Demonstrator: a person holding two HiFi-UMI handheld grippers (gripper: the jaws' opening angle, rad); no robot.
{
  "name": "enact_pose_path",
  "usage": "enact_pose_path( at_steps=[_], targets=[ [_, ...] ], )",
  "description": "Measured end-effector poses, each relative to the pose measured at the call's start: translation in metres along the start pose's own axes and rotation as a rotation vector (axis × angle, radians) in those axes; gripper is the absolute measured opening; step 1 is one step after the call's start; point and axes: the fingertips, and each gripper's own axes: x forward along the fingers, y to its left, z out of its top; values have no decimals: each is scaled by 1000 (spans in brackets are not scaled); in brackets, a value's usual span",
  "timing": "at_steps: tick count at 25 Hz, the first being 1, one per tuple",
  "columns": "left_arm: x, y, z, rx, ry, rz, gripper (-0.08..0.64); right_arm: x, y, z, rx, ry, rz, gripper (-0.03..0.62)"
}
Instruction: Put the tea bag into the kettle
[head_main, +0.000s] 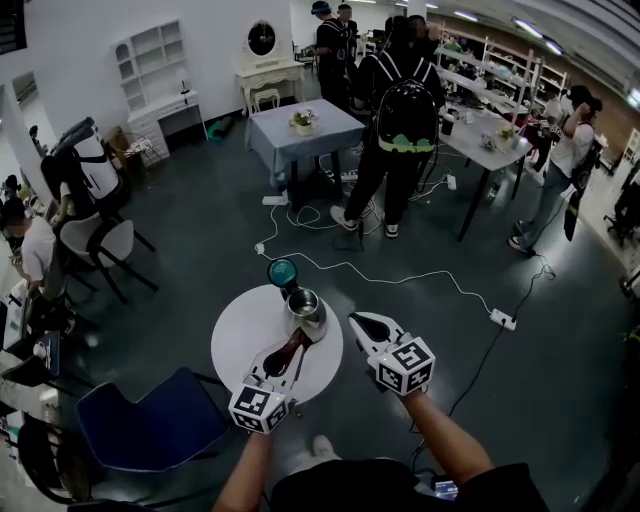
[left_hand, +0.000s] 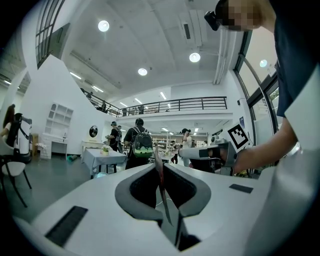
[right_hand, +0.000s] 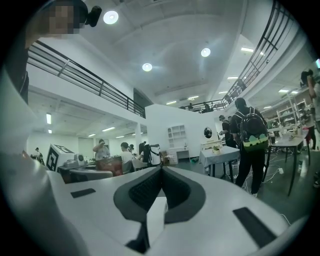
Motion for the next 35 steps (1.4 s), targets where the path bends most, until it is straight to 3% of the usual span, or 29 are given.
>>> enact_pose_path(
  at_steps=[8,22,35],
  targets=[
    [4,34,1,-21,-7,-25,40,30,1,5,9,-8,-43,15],
    [24,48,-20,-38,15,-66,40,38,-19,-8,25,-9,-95,15],
    [75,82,-28,-56,56,-25,40,80,-72,-5,48,6,-62,15]
  ],
)
